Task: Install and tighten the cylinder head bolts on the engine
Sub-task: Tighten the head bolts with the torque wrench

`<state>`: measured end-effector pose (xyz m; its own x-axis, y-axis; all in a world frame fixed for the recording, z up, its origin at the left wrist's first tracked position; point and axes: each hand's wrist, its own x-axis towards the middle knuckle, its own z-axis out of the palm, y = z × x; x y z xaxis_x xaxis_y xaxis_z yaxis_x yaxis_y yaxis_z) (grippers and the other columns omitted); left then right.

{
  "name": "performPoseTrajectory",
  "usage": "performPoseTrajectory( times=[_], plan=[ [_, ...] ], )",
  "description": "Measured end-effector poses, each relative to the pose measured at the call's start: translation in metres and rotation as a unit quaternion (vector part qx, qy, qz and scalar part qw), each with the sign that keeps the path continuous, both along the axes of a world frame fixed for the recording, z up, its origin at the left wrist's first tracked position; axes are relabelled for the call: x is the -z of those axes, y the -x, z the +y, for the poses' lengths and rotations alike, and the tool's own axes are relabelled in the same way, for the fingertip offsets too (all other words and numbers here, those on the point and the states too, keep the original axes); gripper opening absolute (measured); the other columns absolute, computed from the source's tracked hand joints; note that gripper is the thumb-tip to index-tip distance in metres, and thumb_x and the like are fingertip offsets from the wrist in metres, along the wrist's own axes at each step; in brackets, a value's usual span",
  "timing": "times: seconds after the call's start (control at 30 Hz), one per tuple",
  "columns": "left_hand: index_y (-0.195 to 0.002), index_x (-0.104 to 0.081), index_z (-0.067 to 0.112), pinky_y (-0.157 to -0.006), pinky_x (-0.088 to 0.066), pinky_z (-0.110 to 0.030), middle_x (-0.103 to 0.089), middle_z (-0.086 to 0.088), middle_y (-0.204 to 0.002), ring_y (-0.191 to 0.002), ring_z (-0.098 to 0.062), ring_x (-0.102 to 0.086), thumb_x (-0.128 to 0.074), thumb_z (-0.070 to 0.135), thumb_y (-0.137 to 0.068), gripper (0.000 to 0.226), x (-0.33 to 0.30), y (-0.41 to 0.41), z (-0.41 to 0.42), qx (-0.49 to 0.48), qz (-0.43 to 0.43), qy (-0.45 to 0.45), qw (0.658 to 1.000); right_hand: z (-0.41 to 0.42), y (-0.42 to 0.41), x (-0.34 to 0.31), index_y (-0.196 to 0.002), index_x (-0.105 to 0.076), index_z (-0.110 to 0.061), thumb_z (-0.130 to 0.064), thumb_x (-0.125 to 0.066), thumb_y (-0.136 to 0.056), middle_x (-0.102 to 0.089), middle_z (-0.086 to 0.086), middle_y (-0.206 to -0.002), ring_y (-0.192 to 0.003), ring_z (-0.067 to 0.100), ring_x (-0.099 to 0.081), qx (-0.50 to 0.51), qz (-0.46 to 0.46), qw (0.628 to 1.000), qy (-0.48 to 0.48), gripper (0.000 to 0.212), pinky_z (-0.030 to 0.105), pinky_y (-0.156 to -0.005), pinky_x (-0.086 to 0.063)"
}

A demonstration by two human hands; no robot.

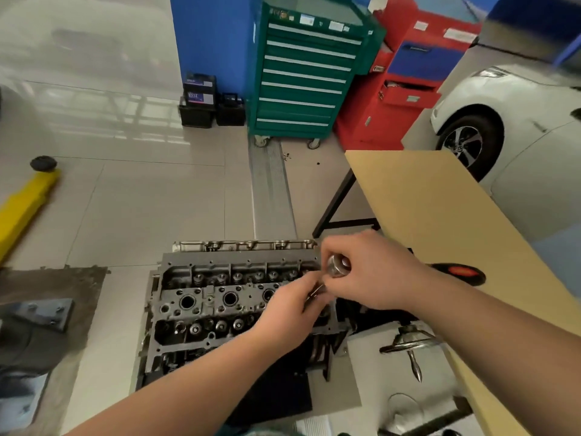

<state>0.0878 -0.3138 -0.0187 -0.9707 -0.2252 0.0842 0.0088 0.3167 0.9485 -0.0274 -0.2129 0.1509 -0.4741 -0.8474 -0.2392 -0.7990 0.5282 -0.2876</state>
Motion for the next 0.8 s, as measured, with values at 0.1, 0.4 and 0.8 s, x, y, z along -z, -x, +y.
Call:
performPoseTrajectory(
  times=[0.1, 0.4, 0.8],
  plan=[
    [-0.155, -0.039, 0.04, -0.127, -0.03, -0.038, -0.045, 0.02, -0.157, -0.149, -0.005, -0.034, -0.061, 0.047, -0.1, 0.059, 0.017, 0.006, -0.022, -0.001, -0.059, 0.172, 0.983, 0.004, 0.012, -0.017, -0.083, -0.054, -0.048, -0.048, -0.067, -0.081, -0.061, -0.033, -0.087, -0.078, -0.004, -0.058, 0.042, 0.008, 0.999, 0.021, 0.013, 0.026, -0.052, -0.039],
    [-0.167, -0.017, 0.021, -0.128, 0.008, -0.06, -0.004, -0.002, -0.176, -0.16, -0.029, 0.021, -0.009, 0.077, -0.1, 0.088, 0.092, -0.014, -0.053, 0.017, -0.22, 0.458, 0.861, 0.007, 0.052, 0.003, -0.078, -0.055, -0.045, -0.04, -0.07, -0.08, -0.062, -0.015, -0.07, -0.065, 0.004, -0.056, 0.118, 0.029, 0.992, 0.017, 0.017, 0.03, -0.052, -0.039],
    [-0.168, -0.011, 0.025, -0.128, 0.012, -0.053, -0.002, 0.005, -0.175, -0.157, -0.024, 0.029, 0.0, 0.082, -0.096, 0.093, 0.094, -0.011, -0.052, 0.007, -0.228, 0.484, 0.845, 0.017, 0.079, 0.045, -0.082, -0.049, -0.039, -0.044, -0.061, -0.083, -0.061, -0.012, -0.07, -0.067, 0.005, -0.054, 0.026, 0.029, 0.999, -0.009, 0.013, 0.032, -0.055, -0.045]
  ],
)
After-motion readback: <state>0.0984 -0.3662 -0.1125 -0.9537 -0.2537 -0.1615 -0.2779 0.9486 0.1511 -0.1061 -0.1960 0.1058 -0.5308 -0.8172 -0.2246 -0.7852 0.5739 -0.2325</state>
